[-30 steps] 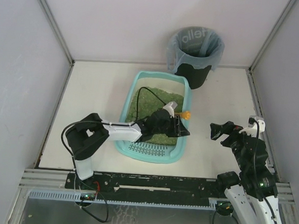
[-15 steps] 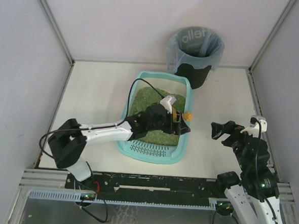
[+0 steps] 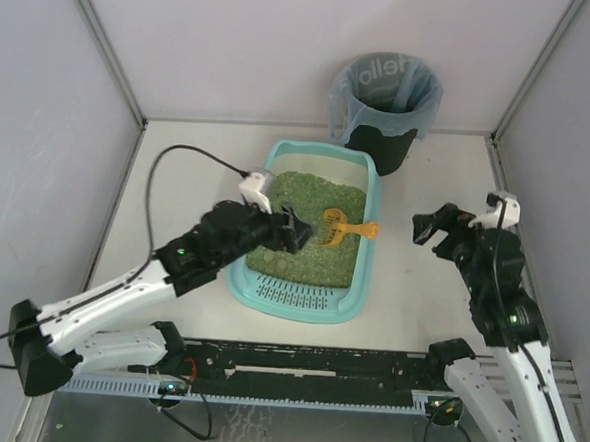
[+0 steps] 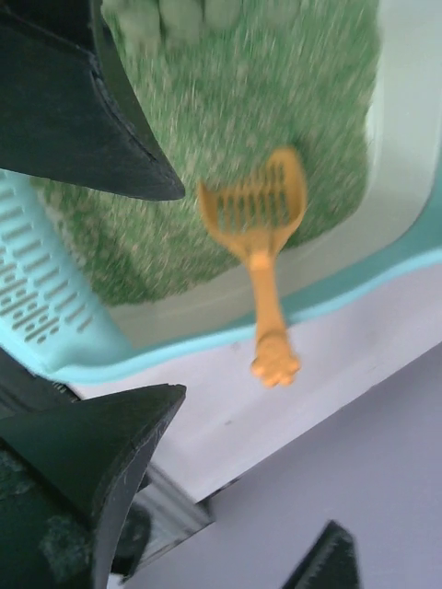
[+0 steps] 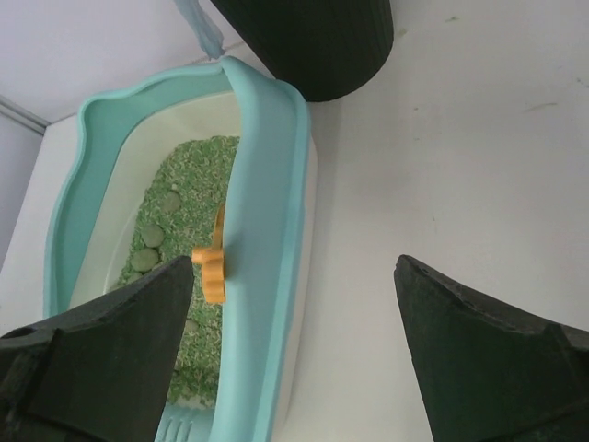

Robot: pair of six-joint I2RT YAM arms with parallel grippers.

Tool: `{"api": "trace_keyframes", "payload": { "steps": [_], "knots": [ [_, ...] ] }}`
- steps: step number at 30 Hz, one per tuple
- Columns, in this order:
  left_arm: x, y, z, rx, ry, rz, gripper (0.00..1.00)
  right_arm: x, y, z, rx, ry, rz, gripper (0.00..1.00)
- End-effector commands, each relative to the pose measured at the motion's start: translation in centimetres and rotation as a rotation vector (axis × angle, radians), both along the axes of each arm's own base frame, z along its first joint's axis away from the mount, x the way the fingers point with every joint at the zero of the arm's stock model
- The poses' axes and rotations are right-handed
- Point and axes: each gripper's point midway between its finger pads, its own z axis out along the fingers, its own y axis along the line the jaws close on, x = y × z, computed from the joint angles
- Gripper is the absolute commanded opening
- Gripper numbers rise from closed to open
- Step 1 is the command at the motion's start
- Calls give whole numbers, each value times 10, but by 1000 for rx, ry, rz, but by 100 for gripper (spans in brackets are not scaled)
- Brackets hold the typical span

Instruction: Clean the litter box

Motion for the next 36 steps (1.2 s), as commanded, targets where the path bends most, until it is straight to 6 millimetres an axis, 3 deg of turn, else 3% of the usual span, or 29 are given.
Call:
{"api": "trace_keyframes", "payload": {
  "steps": [1,8,14,17,19,22,27,32,36],
  "knots": [
    [26,76,27,49,-87,207,84,35,6,25,26,-35,-11,89],
    [25,154,54,234,-132,336,85,113,5,61,88,-49,-48,89],
    [17,192,41,390,-125,411,86,180,-7,88,100,-50,-108,88],
    [19,197,28,380,-79,442,87,196,-3,93,111,-25,-84,86],
    [21,191,12,355,-31,441,87,195,4,93,104,-18,-63,86],
    [24,168,-15,297,29,371,87,181,24,87,34,6,8,85],
    [27,134,-50,241,101,256,84,139,44,56,-104,119,89,85],
    [24,126,-77,258,167,217,83,96,41,27,-99,143,125,85],
    [22,127,-94,287,210,219,81,73,41,15,-98,150,166,85]
  ]
}}
